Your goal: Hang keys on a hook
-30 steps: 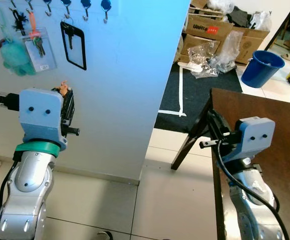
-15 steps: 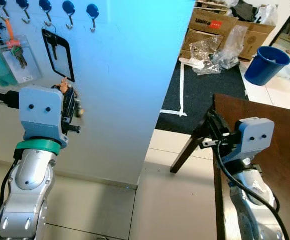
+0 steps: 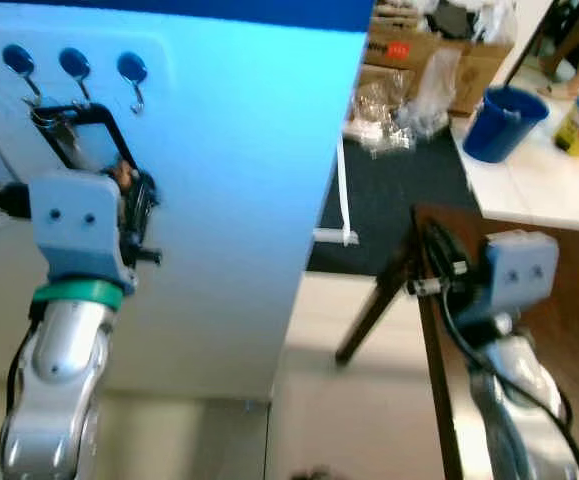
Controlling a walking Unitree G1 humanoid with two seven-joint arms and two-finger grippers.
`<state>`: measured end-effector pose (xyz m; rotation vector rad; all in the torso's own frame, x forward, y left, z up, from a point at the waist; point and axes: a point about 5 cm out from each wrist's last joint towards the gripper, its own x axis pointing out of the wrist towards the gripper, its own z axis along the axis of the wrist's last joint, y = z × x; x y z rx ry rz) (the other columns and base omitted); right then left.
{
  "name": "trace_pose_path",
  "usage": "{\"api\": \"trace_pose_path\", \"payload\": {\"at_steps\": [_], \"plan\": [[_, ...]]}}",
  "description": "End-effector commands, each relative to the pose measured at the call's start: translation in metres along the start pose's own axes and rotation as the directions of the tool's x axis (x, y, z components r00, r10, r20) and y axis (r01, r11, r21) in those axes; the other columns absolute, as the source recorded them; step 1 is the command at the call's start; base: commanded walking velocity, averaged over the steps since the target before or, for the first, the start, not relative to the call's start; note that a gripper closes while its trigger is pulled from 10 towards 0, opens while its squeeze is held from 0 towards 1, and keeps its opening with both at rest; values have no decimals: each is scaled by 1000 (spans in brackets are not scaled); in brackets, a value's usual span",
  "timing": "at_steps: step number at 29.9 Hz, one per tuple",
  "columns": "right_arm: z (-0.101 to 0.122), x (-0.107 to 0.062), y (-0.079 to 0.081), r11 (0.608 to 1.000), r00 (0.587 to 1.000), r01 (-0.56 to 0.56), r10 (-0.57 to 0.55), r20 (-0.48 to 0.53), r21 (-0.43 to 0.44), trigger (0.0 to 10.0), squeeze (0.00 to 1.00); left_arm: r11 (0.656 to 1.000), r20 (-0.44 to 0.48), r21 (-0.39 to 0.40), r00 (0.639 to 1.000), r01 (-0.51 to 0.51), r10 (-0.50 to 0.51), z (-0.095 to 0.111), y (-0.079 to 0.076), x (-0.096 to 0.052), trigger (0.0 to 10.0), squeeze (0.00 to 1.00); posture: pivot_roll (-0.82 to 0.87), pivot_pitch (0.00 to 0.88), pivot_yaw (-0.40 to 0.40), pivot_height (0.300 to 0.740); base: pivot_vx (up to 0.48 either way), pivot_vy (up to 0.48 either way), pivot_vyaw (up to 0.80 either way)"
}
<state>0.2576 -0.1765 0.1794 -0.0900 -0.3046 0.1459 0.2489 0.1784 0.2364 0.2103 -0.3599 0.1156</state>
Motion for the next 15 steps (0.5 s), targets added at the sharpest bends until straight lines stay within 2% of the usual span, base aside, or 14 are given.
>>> {"api": "trace_pose_path", "payload": {"at_steps": [1, 13, 14, 15], "plan": [[-2, -2, 3, 1000, 1000, -9, 9, -11, 3, 10000, 0, 1000, -6, 9, 1000, -8, 8, -1, 3, -3, 10000, 0, 26, 29, 29, 740, 0, 0, 0], [-3, -1, 5, 1000, 1000, -17, 17, -14, 7, 10000, 0, 1000, -6, 17, 1000, 26, -26, 1, 4, -9, 10000, 0, 35, 40, 29, 740, 0, 0, 0], [-3, 0, 6, 1000, 1000, -20, 20, -15, 7, 10000, 0, 998, 0, 11, 998, 59, -59, 3, 3, -10, 10000, 0, 39, 43, 28, 740, 0, 0, 0], [-4, 1, 7, 1000, 999, -28, 28, -15, 10, 10000, 0, 988, 11, -19, 988, 153, -153, 8, 0, -15, 10000, 0, 46, 48, 24, 740, 0, 0, 0]]}}
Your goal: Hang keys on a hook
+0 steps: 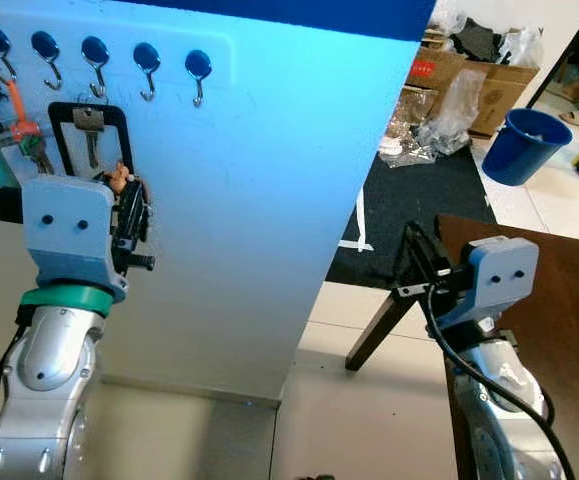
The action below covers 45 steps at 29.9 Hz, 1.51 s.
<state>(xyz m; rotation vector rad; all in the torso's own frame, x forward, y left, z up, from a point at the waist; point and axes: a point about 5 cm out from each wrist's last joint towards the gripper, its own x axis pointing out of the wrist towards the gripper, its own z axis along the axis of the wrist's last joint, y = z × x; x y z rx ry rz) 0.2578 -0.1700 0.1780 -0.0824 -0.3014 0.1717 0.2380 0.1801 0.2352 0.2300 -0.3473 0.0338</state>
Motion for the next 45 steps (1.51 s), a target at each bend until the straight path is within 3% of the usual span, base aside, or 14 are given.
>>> {"api": "trace_pose_path", "payload": {"at_steps": [1, 8, 11, 16, 24, 32, 33, 34, 35, 40, 41, 43, 44, 45], "plan": [[-3, 0, 0, 1000, 1000, -4, 4, -14, -2, 10000, 0, 997, 14, -24, 997, 70, -69, 6, -4, -4, 10000, 0, 46, 48, 24, 740, 0, 0, 0], [-3, 2, 1, 1000, 1000, -17, 17, -15, 1, 10000, 0, 967, -35, 5, 966, 255, -255, 2, -10, -20, 10000, 0, 53, 52, 20, 740, 0, 0, 0], [-3, 5, 3, 1000, 1000, -29, 29, -12, 4, 10000, 0, 936, -148, 106, 936, 335, -318, -19, -8, -36, 10000, 0, 70, 62, 14, 740, 0, 0, 0], [-3, 6, 3, 999, 999, -33, 33, -10, 6, 10000, 0, 957, -163, 193, 968, 218, -188, -27, 4, -31, 10000, 0, 73, 64, 14, 740, 0, 0, 0], [-4, 7, 6, 999, 999, -37, 37, -10, 13, 10000, 0, 985, -65, 139, 993, 102, -94, -9, 11, -14, 10000, 0, 72, 65, 19, 740, 0, 0, 0], [-4, 7, 7, 999, 999, -37, 37, -7, 15, 10000, 0, 991, -79, 131, 997, 29, -19, -20, 1, 2, 10000, 0, 68, 65, 20, 740, 0, 0, 0], [-4, 7, 7, 999, 999, -37, 37, -8, 16, 10000, 0, 992, -78, 120, 997, 36, -27, -21, -2, 4, 10000, 537, 68, 65, 20, 740, 0, 0, 0], [-4, 7, 7, 999, 999, -37, 37, -8, 16, 10000, 0, 992, -78, 120, 997, 36, -27, -21, -2, 4, 10000, 537, 68, 65, 20, 740, 0, 0, 0], [-4, 6, 7, 999, 999, -37, 37, -8, 16, 10000, 0, 994, -76, 96, 996, 48, -41, -21, -6, 6, 10000, 1000, 55, 68, 20, 740, 0, 0, 0], [-3, 5, 6, 999, 999, -34, 34, -9, 13, 10000, 0, 996, -77, 78, 996, 48, -42, -22, -9, 9, 10000, 1000, 47, 73, 19, 740, 0, 0, 0], [-3, 5, 6, 999, 999, -33, 33, -9, 12, 10000, 0, 996, -78, 78, 997, 36, -30, -22, -8, 10, 10000, 741, 47, 74, 18, 740, 0, 0, 0], [-3, 4, 5, 999, 999, -33, 33, -10, 11, 10000, 0, 996, -79, 80, 997, 25, -19, -22, -8, 11, 10000, 741, 47, 74, 18, 740, 0, 0, 0], [-3, 4, 5, 999, 999, -34, 34, -10, 11, 10000, 0, 996, -77, 85, 997, 6, 0, -22, -6, 13, 10000, 0, 47, 75, 17, 740, 0, 0, 0], [-3, 4, 5, 999, 999, -34, 34, -10, 11, 10000, 0, 996, -75, 90, 997, -14, 21, -22, -4, 14, 10000, 0, 47, 75, 18, 740, 0, 0, 0]]}}
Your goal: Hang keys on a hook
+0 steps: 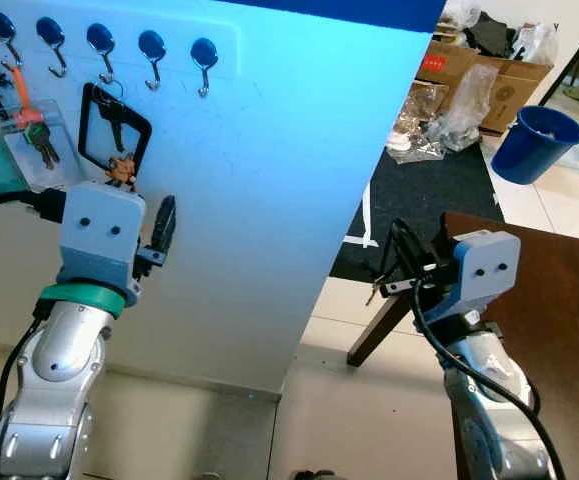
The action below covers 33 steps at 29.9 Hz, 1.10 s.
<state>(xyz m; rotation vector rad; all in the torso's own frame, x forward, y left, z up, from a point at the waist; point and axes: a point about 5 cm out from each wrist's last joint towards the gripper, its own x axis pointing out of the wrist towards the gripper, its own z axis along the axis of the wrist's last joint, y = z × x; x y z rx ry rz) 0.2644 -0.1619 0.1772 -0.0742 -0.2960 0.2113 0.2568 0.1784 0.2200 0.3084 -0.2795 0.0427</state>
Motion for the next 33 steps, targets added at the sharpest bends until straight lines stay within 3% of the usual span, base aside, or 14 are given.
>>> {"api": "trace_pose_path", "payload": {"at_steps": [1, 9, 22, 24, 25, 26, 27, 28, 29, 33], "plan": [[-1, -3, -1, 1000, 1000, 3, -3, -8, -3, 10000, 0, 999, -11, 13, 999, -44, 45, -3, 3, 2, 10000, 0, 47, 75, 18, 740, 0, 0, 0], [0, -2, -2, 1000, 1000, 1, -1, -6, -4, 10000, 0, 996, -9, 14, 996, -88, 88, -4, 4, 7, 10000, 0, 44, 74, 15, 740, 0, 0, 0], [1, -2, -1, 1000, 1000, -4, 4, -5, -7, 10000, 0, 990, 12, -13, 990, -143, 143, -3, -1, 26, 10000, 0, 33, 72, 14, 740, 0, 0, 0], [1, -3, -2, 1000, 1000, -2, 2, -5, -9, 10000, 0, 990, 13, -13, 990, -142, 143, -4, -2, 27, 6471, 0, 26, 72, 15, 740, 0, 0, 0], [1, -3, -2, 1000, 1000, -2, 2, -5, -9, 10000, 0, 990, 13, -13, 990, -142, 143, -4, -2, 27, 6471, 0, 26, 72, 15, 740, 0, 0, 0], [1, -3, -2, 1000, 1000, -2, 2, -5, -9, 10000, 0, 990, 13, -13, 990, -142, 142, -4, -2, 27, 2941, 0, 26, 72, 15, 740, 0, 0, 0], [1, -4, -2, 1000, 1000, 0, 0, -6, -10, 10000, 0, 990, 11, -13, 990, -141, 141, -4, -2, 27, 2510, 0, 24, 72, 17, 740, 0, 0, 0], [1, -4, -2, 1000, 1000, 1, -1, -6, -10, 10000, 0, 990, 9, -11, 990, -140, 141, -5, -2, 26, 1059, 0, 23, 72, 17, 740, 0, 0, 0], [1, -4, -3, 1000, 1000, 2, -2, -6, -11, 10000, 0, 990, 7, -10, 990, -140, 140, -6, -1, 25, 235, 0, 23, 72, 17, 740, 0, 0, 0], [1, -4, -3, 1000, 1000, 2, -2, -7, -12, 10000, 0, 990, 7, -8, 990, -143, 143, -7, 1, 23, 0, 0, 25, 72, 15, 740, 0, 0, 0]]}}
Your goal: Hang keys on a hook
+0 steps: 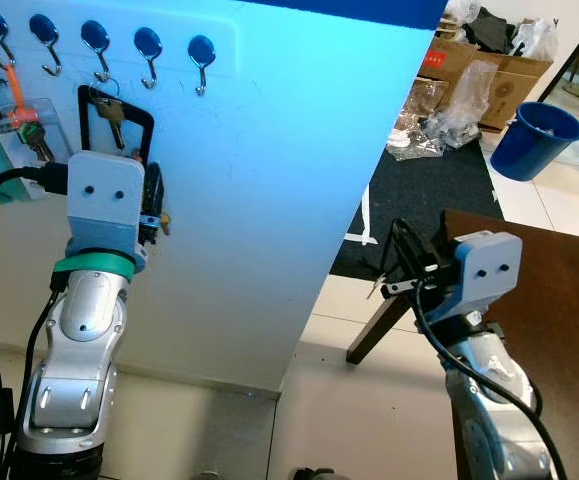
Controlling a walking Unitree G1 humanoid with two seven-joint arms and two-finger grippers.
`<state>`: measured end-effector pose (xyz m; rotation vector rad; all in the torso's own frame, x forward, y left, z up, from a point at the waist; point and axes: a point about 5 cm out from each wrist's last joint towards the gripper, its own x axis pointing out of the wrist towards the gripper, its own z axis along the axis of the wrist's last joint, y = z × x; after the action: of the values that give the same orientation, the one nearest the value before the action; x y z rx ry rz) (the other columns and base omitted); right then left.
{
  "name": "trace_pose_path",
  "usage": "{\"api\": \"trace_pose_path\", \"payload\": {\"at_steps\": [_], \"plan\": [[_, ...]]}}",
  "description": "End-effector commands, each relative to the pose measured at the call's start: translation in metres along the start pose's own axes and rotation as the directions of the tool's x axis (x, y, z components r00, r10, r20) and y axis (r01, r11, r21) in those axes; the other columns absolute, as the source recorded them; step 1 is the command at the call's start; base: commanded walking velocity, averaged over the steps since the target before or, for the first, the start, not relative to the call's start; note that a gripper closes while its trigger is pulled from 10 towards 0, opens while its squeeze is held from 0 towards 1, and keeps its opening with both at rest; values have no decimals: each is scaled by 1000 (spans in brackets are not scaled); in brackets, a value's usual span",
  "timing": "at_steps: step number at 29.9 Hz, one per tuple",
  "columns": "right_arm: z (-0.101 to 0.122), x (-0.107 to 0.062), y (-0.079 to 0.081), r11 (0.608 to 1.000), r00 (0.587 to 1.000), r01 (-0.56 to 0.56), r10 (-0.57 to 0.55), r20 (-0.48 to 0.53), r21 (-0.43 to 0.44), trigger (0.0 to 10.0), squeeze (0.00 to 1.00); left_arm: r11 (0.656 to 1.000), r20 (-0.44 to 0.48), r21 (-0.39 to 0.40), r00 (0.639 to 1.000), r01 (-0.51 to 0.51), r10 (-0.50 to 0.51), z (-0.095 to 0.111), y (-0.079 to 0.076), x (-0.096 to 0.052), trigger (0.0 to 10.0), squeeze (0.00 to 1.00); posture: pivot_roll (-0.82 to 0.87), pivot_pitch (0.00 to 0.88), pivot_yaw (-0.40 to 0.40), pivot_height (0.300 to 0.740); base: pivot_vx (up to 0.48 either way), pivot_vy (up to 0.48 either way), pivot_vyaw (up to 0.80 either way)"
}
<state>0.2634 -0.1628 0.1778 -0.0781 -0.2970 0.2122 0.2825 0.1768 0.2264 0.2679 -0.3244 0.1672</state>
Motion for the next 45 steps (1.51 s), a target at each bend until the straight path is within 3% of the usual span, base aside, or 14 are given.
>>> {"api": "trace_pose_path", "payload": {"at_steps": [1, 12, 13, 15, 16, 21, 23, 24, 27, 33, 34, 40, 44, 45], "plan": [[0, -3, -2, 1000, 1000, 3, -3, -8, -8, 10000, 0, 1000, -16, 17, 1000, -8, 9, -6, 4, -4, 0, 0, 25, 72, 15, 740, 0, 0, 0], [0, -2, 0, 1000, 1000, -3, 3, -9, -3, 10000, 0, 999, -40, 32, 999, -6, 7, -11, 8, -11, 0, 0, 34, 73, 14, 740, 0, 0, 0], [-1, -2, 0, 1000, 1000, -3, 3, -9, -2, 10000, 0, 999, -50, 31, 999, -15, 16, -12, 9, -12, 2431, 0, 34, 74, 16, 740, 0, 0, 0], [-1, -2, 0, 1000, 1000, -3, 3, -9, -2, 10000, 0, 999, -50, 31, 999, -15, 16, -12, 9, -12, 2431, 0, 34, 74, 16, 740, 0, 0, 0], [-1, -2, 0, 1000, 1000, -2, 2, -10, -2, 10000, 0, 999, -61, 31, 998, -20, 21, -14, 11, -15, 10000, 0, 34, 76, 18, 740, 0, 0, 0], [-2, -4, 0, 1000, 1000, 0, 0, -15, -3, 10000, 0, 998, -67, 41, 996, 53, -50, -17, 5, -33, 10000, 0, 32, 78, 18, 740, 0, 0, 0], [-2, -4, 0, 1000, 1000, 0, 0, -15, -3, 10000, 0, 998, -67, 41, 996, 53, -50, -17, 5, -33, 10000, 0, 32, 78, 18, 740, 0, 0, 0], [-2, -3, -1, 1000, 1000, 0, 0, -16, -4, 10000, 0, 989, -35, -2, 988, 148, -148, -7, 1, -43, 10000, 0, 39, 84, 11, 740, 0, 0, 0], [-2, -3, -1, 1000, 1000, -1, 1, -16, -4, 10000, 0, 983, -19, -24, 983, 184, -184, -2, 0, -46, 10000, 0, 39, 84, 11, 740, 0, 0, 0], [-3, 1, 1, 1000, 1000, -21, 21, -17, 0, 10000, 0, 923, 113, -166, 937, 346, -331, 34, -1, -50, 10000, 0, 59, 88, 0, 740, 0, 0, 0], [-3, 2, 3, 1000, 999, -28, 28, -16, 5, 10000, 0, 911, 171, -187, 925, 368, -338, 47, -3, -45, 10000, 0, 63, 88, -4, 740, 0, 0, 0], [-4, 5, 7, 999, 999, -36, 37, -12, 16, 10000, 0, 911, 304, -209, 909, 355, -284, 75, -8, -15, 10000, 0, 76, 94, -5, 740, 0, 0, 0], [-4, 5, 7, 999, 999, -38, 38, -12, 14, 10000, 0, 909, 342, -212, 898, 359, -275, 84, -12, -5, 10000, 0, 76, 94, -5, 740, 0, 0, 0], [-3, 6, 7, 999, 999, -42, 43, -8, 11, 10000, 0, 912, 370, -206, 891, 355, -263, 92, -12, 4, 10000, 0, 58, 92, -4, 740, 0, 0, 0]]}}
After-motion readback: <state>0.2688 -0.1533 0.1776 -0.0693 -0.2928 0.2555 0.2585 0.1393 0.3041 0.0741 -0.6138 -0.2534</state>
